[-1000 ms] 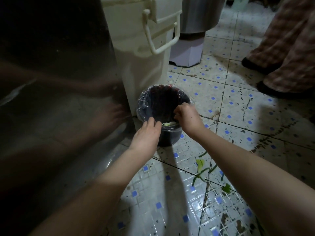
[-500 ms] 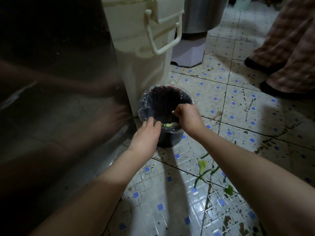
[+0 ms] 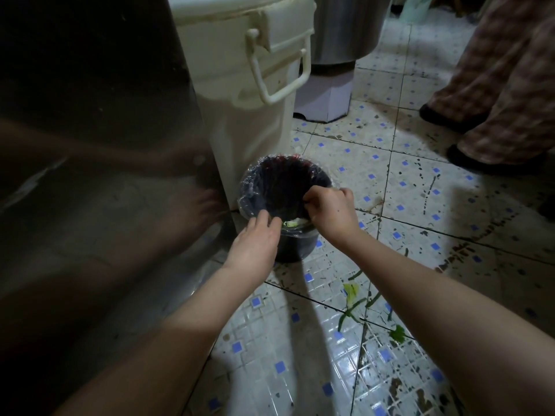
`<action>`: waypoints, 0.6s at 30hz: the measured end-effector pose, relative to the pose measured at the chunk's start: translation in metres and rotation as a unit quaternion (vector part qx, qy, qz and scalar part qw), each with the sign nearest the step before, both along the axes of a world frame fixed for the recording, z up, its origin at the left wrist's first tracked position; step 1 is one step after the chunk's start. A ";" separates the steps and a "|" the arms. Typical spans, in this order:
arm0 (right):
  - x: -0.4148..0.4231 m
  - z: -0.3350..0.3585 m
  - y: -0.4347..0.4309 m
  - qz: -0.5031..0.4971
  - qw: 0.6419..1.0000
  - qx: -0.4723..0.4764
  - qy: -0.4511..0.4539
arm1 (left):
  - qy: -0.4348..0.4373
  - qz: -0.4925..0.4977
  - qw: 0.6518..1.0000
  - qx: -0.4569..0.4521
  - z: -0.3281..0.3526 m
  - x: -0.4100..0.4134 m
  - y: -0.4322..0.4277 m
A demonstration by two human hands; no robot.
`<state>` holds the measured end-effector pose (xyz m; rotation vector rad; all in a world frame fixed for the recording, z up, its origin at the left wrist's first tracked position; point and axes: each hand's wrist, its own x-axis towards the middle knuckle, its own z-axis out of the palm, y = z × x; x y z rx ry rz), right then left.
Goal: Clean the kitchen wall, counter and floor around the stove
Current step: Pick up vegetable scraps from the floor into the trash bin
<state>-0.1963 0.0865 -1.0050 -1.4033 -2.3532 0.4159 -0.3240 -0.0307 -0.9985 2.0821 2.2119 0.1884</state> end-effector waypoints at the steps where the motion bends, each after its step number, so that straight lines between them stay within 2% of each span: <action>1: 0.003 0.001 -0.001 -0.002 1.000 0.000 0.002 | -0.003 -0.001 1.000 0.004 0.001 0.001 0.000; 8: 0.043 -0.002 -0.009 -0.022 1.000 0.018 -0.004 | 0.039 -0.040 0.998 0.009 -0.004 0.025 0.002; 18: 0.142 -0.038 -0.037 -0.046 0.993 -0.032 -0.109 | 0.099 -0.115 0.988 -0.017 -0.036 0.084 0.013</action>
